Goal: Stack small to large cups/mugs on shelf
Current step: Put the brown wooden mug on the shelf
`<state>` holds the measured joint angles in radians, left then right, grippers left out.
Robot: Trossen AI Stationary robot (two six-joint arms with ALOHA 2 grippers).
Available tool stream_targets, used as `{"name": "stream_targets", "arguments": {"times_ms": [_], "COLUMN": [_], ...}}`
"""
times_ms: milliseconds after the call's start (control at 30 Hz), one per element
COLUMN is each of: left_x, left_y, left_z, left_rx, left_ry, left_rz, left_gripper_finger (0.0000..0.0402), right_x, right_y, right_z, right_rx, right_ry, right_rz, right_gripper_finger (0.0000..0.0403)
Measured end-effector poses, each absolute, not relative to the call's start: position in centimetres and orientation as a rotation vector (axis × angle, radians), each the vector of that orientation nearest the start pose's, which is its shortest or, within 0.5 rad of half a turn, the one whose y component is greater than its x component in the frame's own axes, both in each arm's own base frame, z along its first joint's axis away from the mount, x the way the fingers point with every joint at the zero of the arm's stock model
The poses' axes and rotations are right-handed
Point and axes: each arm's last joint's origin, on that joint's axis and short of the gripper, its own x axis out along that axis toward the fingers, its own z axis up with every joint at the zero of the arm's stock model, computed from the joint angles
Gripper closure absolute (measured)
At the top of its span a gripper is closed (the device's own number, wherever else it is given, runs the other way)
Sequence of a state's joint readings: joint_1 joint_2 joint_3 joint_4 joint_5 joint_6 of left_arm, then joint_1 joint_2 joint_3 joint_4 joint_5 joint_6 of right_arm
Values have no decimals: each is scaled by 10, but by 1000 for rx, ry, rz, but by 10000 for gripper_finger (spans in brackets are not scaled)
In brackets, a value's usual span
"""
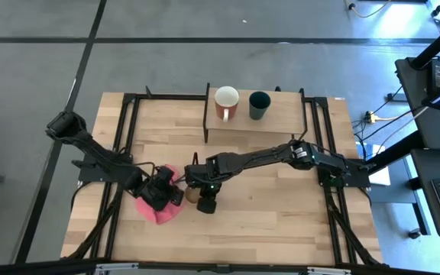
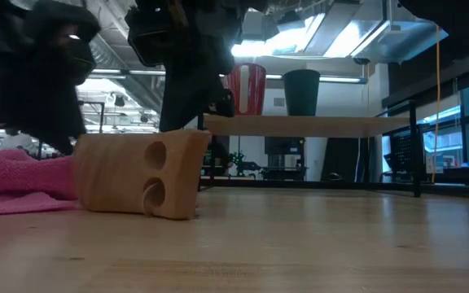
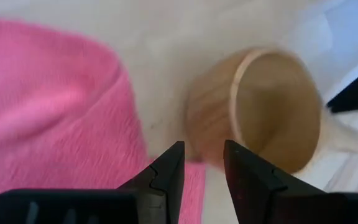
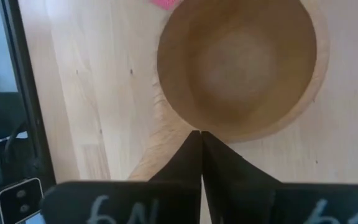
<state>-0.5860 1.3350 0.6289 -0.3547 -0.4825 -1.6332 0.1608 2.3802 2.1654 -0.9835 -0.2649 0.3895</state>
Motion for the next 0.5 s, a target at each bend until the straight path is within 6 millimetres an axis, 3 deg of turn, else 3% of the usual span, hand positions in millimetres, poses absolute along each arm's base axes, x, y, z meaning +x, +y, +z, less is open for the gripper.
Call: {"name": "stream_targets", "arguments": {"times_ms": [300,500], "left_x": [184,196], "left_y": [-131,-142], "left_z": [163,155], "left_rx": [-1038,-1097], "left_ry": [738,678], "left_rz": [628,592], "left_gripper_finger": [296,296], "right_x": [487,485], "right_y": [86,85], "right_z": [202,201], "right_rx": [369,362], "right_ry": [1298,1320], "right_rz": [143,131], "right_gripper_finger": [398,398]}}
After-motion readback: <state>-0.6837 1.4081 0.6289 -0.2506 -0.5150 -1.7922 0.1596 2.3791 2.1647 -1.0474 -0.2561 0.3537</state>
